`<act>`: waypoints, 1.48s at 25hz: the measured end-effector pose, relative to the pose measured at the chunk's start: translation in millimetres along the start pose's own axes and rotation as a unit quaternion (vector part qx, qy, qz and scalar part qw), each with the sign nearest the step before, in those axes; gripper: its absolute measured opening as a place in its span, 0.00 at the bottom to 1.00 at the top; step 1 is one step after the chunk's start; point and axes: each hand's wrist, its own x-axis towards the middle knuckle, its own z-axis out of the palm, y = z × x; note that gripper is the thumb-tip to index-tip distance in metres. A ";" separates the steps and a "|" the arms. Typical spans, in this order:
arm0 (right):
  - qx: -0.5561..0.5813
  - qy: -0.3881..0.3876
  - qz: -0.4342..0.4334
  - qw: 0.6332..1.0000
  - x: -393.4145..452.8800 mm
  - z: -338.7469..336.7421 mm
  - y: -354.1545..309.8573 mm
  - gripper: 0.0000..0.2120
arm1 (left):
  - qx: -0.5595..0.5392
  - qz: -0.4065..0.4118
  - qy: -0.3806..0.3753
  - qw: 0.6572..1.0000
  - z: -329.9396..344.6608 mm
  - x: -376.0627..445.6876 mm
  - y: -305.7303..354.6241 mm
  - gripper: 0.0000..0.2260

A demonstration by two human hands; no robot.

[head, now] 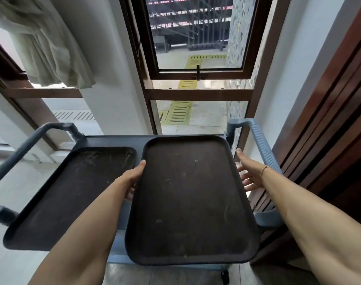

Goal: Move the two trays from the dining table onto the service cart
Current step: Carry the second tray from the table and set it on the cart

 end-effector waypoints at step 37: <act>0.065 0.122 0.024 0.990 96.0 48.0 15.2 0.40 | 0.037 -0.005 -0.071 0.997 23.2 109.0 2.5 0.34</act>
